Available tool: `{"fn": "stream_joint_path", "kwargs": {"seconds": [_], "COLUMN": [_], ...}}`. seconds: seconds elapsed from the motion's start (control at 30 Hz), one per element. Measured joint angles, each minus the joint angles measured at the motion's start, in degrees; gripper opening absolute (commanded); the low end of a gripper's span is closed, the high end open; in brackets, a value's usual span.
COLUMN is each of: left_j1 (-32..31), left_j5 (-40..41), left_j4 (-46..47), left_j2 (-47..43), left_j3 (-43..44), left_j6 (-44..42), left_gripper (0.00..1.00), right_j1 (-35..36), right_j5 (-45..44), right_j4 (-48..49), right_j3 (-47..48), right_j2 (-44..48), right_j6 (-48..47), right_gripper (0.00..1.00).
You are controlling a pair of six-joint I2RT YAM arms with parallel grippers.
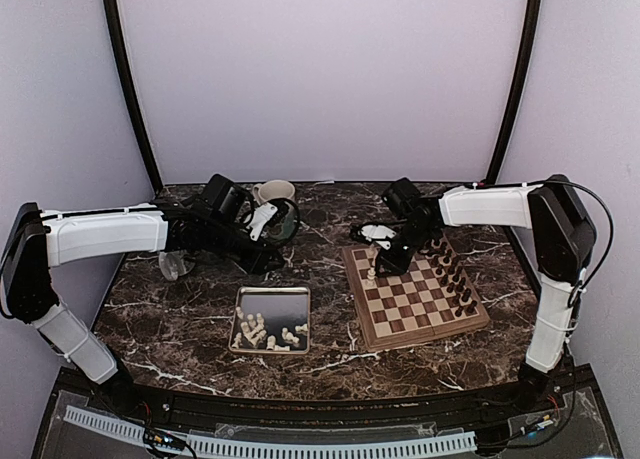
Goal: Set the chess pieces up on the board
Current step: Place the pawn at c2, then pick up the pawn from the storage box.
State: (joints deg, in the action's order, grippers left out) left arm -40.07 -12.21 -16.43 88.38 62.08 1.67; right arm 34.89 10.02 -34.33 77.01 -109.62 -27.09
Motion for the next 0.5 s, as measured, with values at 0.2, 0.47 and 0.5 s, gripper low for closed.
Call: {"fn": "stream_joint_path", "kwargs": {"seconds": [0.2, 0.47, 0.5], "left_j1": [0.0, 0.0, 0.0], "left_j5": [0.0, 0.0, 0.0], "left_j4": [0.0, 0.0, -0.1], "left_j2": [0.0, 0.1, 0.1], "left_j3": [0.0, 0.0, 0.0], "left_j6": [0.0, 0.0, 0.1], "left_gripper": [0.33, 0.33, 0.33], "right_j1": [0.0, -2.1, -2.8], "right_j5": [0.0, -0.7, -0.3], "right_j4": [-0.2, -0.2, -0.2], "right_j3": [-1.0, -11.5, -12.8], "right_j2": [0.8, 13.7, 15.9], "right_j6": [-0.1, -1.4, -1.9], "right_gripper": [0.32, 0.35, 0.35]}}
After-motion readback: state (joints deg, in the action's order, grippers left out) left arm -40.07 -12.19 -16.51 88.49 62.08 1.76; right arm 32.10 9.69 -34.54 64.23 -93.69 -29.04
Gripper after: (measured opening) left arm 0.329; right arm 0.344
